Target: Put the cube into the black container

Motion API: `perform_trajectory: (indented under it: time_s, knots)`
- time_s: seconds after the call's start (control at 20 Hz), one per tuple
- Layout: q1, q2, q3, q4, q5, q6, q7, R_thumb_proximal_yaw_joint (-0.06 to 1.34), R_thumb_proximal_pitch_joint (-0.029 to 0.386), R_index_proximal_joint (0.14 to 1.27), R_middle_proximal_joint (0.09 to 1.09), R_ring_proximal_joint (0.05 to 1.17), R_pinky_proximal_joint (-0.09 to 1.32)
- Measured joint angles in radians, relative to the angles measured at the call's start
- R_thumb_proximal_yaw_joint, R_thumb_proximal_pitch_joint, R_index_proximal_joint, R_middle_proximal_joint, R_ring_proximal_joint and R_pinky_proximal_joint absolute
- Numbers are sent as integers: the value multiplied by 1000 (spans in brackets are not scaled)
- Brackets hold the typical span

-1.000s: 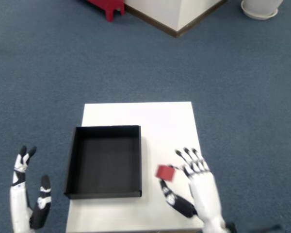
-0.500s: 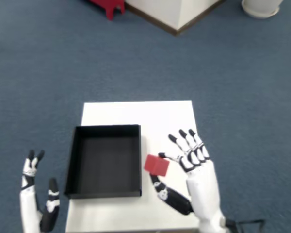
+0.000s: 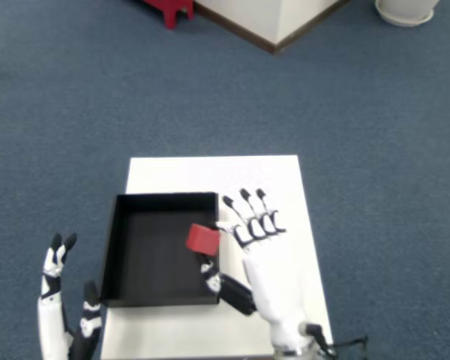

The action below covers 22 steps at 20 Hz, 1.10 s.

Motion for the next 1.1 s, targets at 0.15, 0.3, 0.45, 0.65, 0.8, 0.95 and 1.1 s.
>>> perform_trajectory:
  time_s: [0.15,0.3,0.45,0.65,0.8,0.95,1.1]
  knots:
    - [-18,49,0,69,23,0,43,1174,177,1043,312,208,37]
    - [-36,98,0,135,37,0,73,1183,176,1050,316,216,53]
    - [-92,161,0,218,53,-1,126,1193,177,1048,312,216,61]
    - [-113,246,0,307,58,-1,159,1200,178,1052,315,220,71]
    - [-140,253,1,339,71,-1,190,1205,180,1046,313,221,75]
    - [-149,251,13,369,83,-1,231,1208,183,1040,310,218,75]
    - [-187,256,39,378,110,-1,281,1210,186,1029,305,216,69]
